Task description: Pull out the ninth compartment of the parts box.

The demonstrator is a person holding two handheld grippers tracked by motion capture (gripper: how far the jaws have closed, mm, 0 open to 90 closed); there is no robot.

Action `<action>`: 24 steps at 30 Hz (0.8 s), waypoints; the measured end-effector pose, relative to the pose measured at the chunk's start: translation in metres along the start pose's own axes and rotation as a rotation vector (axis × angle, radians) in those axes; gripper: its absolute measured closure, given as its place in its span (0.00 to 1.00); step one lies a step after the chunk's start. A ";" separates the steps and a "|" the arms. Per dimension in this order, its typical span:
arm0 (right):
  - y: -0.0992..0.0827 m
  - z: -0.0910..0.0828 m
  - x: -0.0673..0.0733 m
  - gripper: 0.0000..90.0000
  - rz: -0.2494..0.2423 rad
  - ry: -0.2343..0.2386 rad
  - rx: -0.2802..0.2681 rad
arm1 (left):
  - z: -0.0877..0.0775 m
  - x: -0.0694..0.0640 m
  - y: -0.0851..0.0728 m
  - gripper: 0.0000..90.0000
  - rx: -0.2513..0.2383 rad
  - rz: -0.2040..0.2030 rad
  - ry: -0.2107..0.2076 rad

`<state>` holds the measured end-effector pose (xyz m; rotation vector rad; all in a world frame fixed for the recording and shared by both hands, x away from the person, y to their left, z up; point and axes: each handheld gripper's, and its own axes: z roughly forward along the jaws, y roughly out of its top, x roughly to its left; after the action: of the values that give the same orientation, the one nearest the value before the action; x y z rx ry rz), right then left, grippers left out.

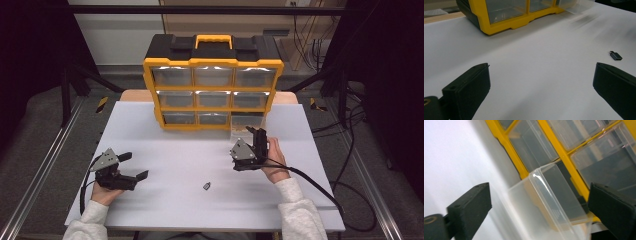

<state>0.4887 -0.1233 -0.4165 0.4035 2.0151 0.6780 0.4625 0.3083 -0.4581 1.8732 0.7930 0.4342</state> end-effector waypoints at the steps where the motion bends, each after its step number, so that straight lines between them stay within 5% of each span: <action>1: 0.000 -0.002 -0.001 0.04 0.030 0.015 -0.007 | 0.000 0.000 0.000 0.01 -0.001 -0.001 0.000; 15: -0.003 -0.026 -0.014 0.01 0.334 0.136 -0.070 | 0.000 -0.001 0.000 0.01 -0.001 0.000 0.000; 21: -0.011 -0.035 -0.023 0.01 0.469 0.148 -0.099 | 0.000 0.000 0.000 0.01 -0.002 -0.002 -0.001; 24: -0.016 -0.038 -0.025 0.01 0.494 0.152 -0.088 | 0.000 -0.001 0.001 0.01 0.000 0.000 0.001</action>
<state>0.4682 -0.1604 -0.3934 0.8331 2.0317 1.1238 0.4622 0.3078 -0.4575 1.8732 0.7930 0.4351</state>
